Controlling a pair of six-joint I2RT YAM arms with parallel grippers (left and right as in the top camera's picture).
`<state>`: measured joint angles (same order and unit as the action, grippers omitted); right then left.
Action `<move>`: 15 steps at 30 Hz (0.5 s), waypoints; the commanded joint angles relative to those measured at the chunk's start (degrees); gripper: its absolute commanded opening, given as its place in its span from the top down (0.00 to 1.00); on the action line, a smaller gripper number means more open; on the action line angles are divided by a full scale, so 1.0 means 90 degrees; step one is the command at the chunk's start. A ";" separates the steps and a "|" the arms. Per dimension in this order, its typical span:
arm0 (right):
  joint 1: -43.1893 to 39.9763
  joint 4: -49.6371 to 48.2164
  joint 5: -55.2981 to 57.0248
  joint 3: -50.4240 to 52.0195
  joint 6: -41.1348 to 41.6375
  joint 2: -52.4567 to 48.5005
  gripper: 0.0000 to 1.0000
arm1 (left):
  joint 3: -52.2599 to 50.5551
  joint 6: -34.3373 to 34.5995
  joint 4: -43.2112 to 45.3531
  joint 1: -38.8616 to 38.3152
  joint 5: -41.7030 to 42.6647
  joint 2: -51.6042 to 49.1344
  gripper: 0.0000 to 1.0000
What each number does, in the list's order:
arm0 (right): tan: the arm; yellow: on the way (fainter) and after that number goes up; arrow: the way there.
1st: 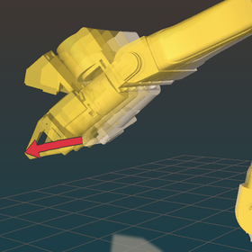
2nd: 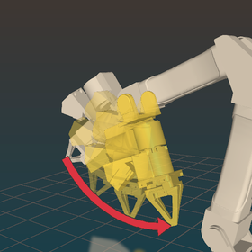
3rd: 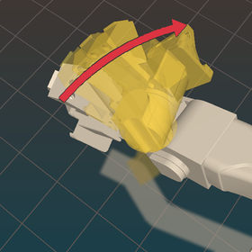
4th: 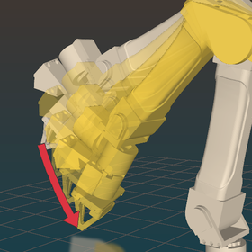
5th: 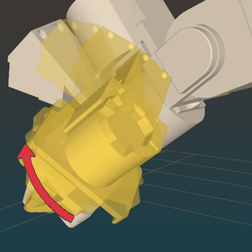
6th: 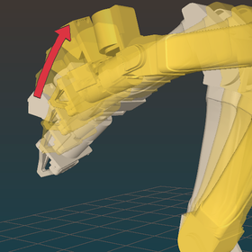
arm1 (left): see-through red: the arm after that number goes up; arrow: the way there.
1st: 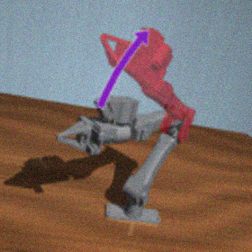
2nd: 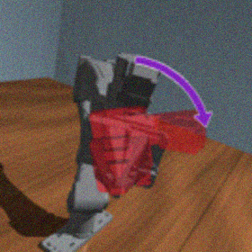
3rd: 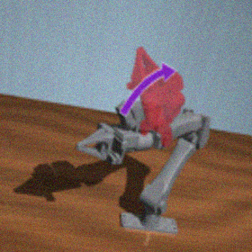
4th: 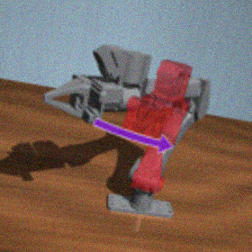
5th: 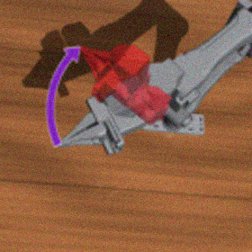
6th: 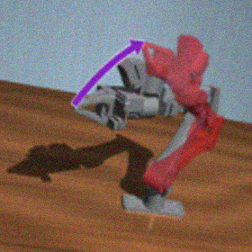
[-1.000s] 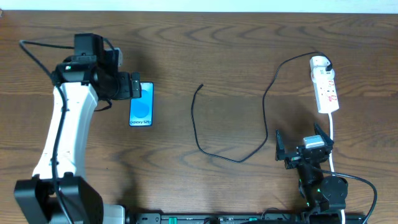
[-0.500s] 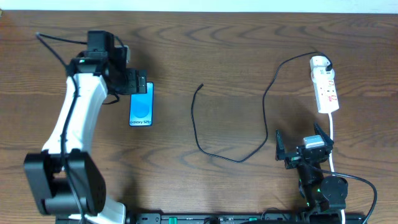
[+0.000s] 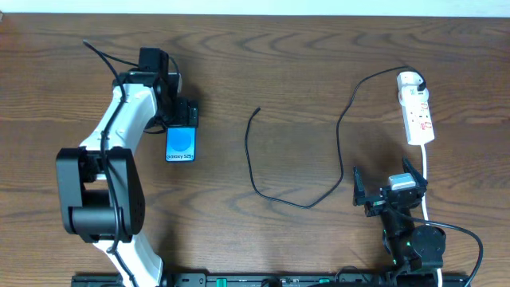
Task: Plug charger to phone and switch on socket
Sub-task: 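Move the left gripper forward over the blue phone and lower, then close the left gripper on the phone's bottom edge and tilt it up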
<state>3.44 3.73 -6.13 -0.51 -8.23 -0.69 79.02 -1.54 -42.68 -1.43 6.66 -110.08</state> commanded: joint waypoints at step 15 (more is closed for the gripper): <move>-0.0051 0.0010 0.0022 0.0022 -0.0068 0.0034 0.01 | 0.0087 0.0231 0.0024 -0.0211 -0.0503 -0.0629 0.02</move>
<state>3.44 3.73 -6.13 -0.51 -8.23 -0.69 79.00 0.05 -42.46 -3.27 4.86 -115.09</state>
